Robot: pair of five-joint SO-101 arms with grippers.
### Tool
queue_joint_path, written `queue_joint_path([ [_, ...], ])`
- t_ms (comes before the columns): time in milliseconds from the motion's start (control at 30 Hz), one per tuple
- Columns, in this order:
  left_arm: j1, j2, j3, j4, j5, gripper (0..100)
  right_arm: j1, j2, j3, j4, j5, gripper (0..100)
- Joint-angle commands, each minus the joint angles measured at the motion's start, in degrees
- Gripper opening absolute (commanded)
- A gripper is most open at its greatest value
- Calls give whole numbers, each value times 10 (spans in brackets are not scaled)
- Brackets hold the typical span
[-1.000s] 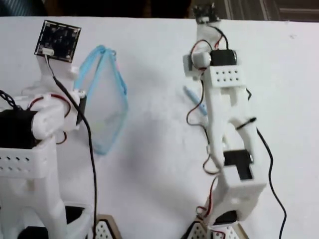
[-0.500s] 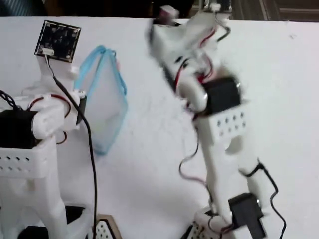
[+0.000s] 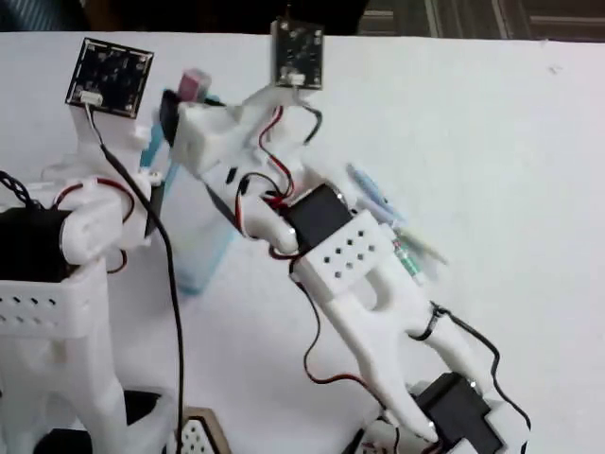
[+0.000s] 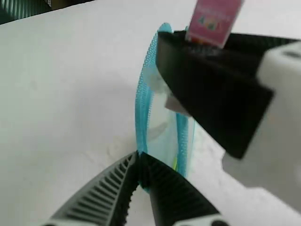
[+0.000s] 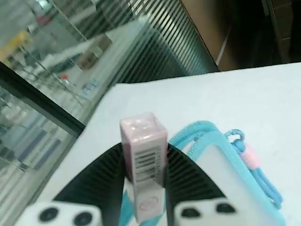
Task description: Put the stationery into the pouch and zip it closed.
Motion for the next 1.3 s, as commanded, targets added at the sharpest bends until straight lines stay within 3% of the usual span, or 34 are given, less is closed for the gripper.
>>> queue_joint_path([
  [0, 1, 36, 9, 0, 1, 24, -5, -22, 9, -8, 46, 17],
  [167, 1, 36, 9, 0, 1, 24, -5, -22, 2, -22, 59, 17],
  [533, 1, 36, 9, 0, 1, 24, 11, 59, 1, -163, 82, 17],
  [733, -1, 35, 9, 0, 1, 24, 30, 120, 1, -144, 100, 17],
  [1000, -1, 36, 9, 0, 1, 24, 24, 120, 1, -72, 252, 17],
  [1200, -1, 36, 9, 0, 1, 24, 19, 119, -1, -53, 293, 29],
  [1267, -1, 36, 9, 0, 1, 24, 19, 119, -1, -53, 293, 79],
])
